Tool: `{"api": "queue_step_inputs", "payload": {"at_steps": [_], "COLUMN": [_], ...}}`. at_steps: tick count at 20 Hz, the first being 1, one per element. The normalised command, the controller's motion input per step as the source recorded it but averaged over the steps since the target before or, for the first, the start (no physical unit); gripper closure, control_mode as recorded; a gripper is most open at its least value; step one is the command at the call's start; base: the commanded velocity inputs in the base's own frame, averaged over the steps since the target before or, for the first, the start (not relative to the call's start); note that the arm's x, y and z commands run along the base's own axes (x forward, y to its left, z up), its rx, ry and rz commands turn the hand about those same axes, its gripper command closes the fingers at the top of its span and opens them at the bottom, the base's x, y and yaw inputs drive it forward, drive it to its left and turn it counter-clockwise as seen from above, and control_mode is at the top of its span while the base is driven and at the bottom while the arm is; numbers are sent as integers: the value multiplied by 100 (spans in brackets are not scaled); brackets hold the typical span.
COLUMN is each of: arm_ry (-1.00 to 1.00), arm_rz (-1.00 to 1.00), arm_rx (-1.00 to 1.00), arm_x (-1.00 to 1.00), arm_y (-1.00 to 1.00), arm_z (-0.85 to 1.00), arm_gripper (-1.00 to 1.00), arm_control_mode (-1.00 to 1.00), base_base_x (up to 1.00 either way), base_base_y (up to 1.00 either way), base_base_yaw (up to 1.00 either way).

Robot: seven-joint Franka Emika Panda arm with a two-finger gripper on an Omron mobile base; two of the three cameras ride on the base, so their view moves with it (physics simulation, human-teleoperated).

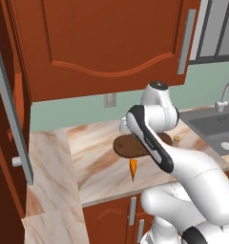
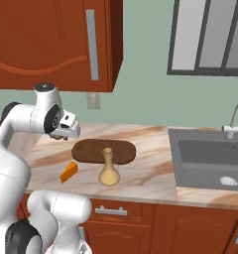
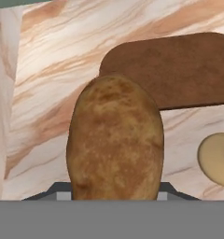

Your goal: Retrieve the reheated potato from the microwave, then place the potato, cheese, and condiment on the cutting board.

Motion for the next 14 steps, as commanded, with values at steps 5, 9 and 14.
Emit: {"api": "queue_step_inputs", "payload": {"at_steps": [5,9,14], "arm_ry": [-9,-5,-2], "arm_rz": [-24,-11,-10], "arm_rx": [-8,-14,-9], "arm_x": [22,33,36], "arm_y": [14,2,0], "arm_z": [-22,-18,-12], "arm_gripper": [100,100,100], "arm_control_mode": [-100,-100,-100], "base_base_x": [0,0,0], "base_base_y": [0,0,0], "base_base_yaw": [0,0,0]}}
